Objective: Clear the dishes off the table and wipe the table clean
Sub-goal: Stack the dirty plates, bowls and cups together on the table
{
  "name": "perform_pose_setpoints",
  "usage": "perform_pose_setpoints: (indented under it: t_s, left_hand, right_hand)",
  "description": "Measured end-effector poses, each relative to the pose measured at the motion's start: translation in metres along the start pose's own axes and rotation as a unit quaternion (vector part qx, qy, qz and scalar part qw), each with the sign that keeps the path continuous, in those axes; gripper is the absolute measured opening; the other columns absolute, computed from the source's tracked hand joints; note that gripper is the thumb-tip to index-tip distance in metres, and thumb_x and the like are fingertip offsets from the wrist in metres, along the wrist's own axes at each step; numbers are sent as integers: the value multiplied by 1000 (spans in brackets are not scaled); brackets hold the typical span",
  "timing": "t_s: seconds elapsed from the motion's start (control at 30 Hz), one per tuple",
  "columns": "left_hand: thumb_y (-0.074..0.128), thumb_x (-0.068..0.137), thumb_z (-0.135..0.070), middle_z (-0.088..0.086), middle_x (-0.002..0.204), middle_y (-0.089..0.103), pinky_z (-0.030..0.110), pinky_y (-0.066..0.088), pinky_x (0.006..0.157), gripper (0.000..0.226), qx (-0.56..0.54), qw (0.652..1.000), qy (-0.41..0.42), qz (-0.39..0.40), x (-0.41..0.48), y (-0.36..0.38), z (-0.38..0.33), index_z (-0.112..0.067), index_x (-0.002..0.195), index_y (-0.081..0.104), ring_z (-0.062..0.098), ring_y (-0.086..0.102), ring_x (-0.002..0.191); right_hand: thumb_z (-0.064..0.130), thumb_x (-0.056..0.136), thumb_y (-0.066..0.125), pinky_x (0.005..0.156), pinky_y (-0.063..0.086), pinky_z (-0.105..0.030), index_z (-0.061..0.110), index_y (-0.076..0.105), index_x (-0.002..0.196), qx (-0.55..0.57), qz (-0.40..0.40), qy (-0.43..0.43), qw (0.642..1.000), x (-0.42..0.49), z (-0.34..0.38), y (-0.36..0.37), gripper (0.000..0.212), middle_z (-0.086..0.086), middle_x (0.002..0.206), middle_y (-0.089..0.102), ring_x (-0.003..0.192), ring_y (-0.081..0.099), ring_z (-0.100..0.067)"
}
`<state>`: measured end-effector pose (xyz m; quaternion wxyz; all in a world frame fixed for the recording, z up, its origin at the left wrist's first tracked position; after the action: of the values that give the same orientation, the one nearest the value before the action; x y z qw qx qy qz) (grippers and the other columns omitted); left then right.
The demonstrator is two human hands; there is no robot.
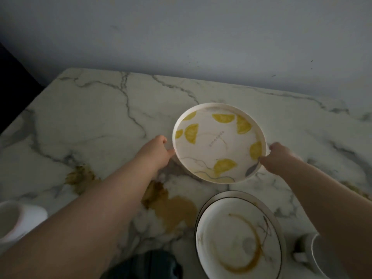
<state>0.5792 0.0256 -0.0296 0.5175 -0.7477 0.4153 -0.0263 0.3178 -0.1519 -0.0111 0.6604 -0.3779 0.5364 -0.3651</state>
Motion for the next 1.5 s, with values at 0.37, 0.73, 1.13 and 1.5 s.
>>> perform_pose_setpoints:
  t_s: [0.37, 0.73, 1.13, 1.5]
  left_hand:
    - [62, 86, -18, 2, 80, 69, 19, 37, 47, 6, -149, 986, -63, -32, -191, -125, 155, -19, 90, 67, 19, 56, 60]
    - [49, 99, -23, 12, 94, 59, 31, 53, 56, 24, -351, 889, -258, 142, -278, -72, 288, -12, 120, 48, 22, 61, 63]
    - [44, 91, 5, 16, 81, 67, 23, 54, 43, 41, -343, 932, -112, 25, -273, -93, 204, -16, 125, 52, 18, 67, 48]
    - [45, 92, 2, 15, 87, 71, 31, 60, 57, 31, -241, 953, 12, 184, -288, 2, -5, -17, 113, 59, 22, 72, 65]
  right_hand:
    - [22, 94, 58, 50, 51, -26, 16, 59, 109, 232, 360, -187, 884, -231, 137, 99, 16, -7, 92, 63, 61, 60, -16]
    - [19, 94, 57, 54, 53, -28, 13, 58, 113, 189, 312, -190, 911, -333, 181, 163, 20, -6, 89, 61, 62, 60, -16]
    - [11, 90, 60, 51, 41, -26, 15, 62, 99, 317, 30, -73, 945, -291, -50, 30, 10, -11, 79, 62, 57, 56, -22]
    - [51, 85, 61, 52, 47, -28, 17, 37, 117, 224, 101, 173, 954, -284, -228, 84, 52, -12, 88, 63, 67, 62, -25]
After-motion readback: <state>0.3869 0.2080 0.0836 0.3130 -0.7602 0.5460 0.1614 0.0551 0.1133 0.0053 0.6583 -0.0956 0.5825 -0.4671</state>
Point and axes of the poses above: each hand's wrist, its own x-axis towards the middle knuckle, its own y-axis out of the palm, z = x × y, the point moved 1 cm from there along x, towards the middle knuckle
